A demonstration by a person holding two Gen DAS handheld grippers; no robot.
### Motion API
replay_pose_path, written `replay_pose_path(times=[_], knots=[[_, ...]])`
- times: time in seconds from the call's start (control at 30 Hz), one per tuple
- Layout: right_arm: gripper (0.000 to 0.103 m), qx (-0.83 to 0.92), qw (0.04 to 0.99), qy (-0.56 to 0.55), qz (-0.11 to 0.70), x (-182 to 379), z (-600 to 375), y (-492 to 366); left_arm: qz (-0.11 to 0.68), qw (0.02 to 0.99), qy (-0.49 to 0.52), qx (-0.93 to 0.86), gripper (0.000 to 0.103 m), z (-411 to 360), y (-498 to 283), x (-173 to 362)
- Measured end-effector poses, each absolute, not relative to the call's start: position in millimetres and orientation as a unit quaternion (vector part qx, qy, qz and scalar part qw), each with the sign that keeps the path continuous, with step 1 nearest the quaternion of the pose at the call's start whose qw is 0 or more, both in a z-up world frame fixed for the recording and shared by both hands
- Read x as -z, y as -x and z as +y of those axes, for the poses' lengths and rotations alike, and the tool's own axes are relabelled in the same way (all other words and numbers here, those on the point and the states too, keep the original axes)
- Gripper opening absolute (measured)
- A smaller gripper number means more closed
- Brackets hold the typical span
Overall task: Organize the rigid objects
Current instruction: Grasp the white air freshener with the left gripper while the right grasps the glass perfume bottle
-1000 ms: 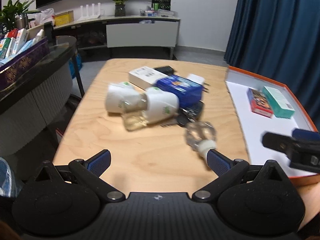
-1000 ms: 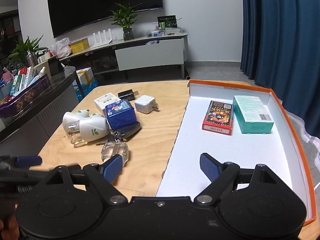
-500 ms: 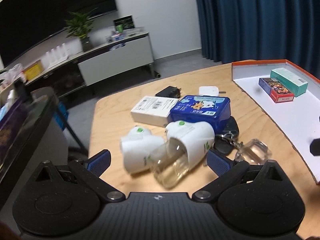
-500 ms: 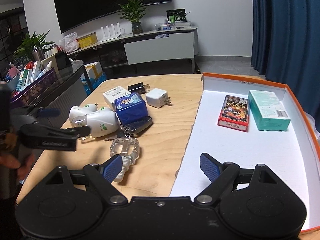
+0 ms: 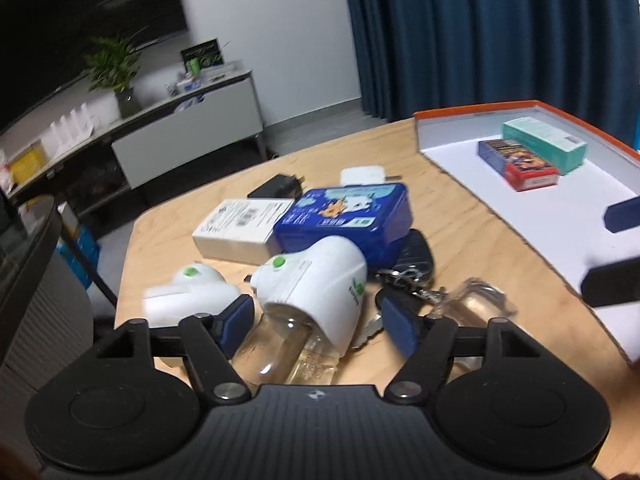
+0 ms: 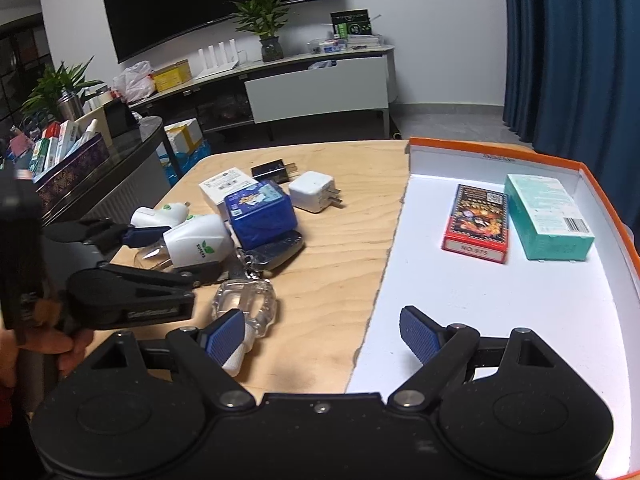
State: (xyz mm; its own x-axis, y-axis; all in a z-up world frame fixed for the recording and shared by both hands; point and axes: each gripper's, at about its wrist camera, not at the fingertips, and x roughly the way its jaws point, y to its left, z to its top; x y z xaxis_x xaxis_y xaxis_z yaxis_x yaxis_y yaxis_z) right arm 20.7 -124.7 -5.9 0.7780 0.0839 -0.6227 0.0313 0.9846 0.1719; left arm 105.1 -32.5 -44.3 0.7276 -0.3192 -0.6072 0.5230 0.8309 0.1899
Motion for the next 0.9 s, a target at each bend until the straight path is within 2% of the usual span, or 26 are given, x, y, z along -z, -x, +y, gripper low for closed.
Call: replay_pose_path(times=[0.07,0.1,0.4,0.77,0.87,0.9], knots=[[0.099,-0.020,0.939,-0.080,0.333,5.9,-120.9,-22.1,0.288,0.917,-0.160,0.223,0.060,-29.9,-107.7,45.5],[0.099,-0.023,0.939,-0.076,0.334,5.7,-118.7,-23.2,0.293,0.917,-0.149,0.224,0.058,-28.1,-107.9,44.6],[0.099,-0.046,0.937,-0.045,0.344,12.9,-106.0,-29.8,0.301,0.922,-0.109,0.217,0.057,-24.8,-81.4,35.8],[0.099,-0.082,0.928,-0.011,0.364,22.5,-75.7,-65.8,0.255,0.953,-0.074,0.148,0.057,-7.6,-44.8,6.4],[0.092,-0.065,0.927,0.004,0.368,29.0,-64.6,-80.5,0.254,0.955,-0.062,0.138,0.058,-4.0,-43.6,5.5],[0.086,-0.061,0.926,0.007,0.371,32.5,-62.8,-84.5,0.255,0.956,-0.059,0.134,0.058,-2.7,-43.8,5.4]])
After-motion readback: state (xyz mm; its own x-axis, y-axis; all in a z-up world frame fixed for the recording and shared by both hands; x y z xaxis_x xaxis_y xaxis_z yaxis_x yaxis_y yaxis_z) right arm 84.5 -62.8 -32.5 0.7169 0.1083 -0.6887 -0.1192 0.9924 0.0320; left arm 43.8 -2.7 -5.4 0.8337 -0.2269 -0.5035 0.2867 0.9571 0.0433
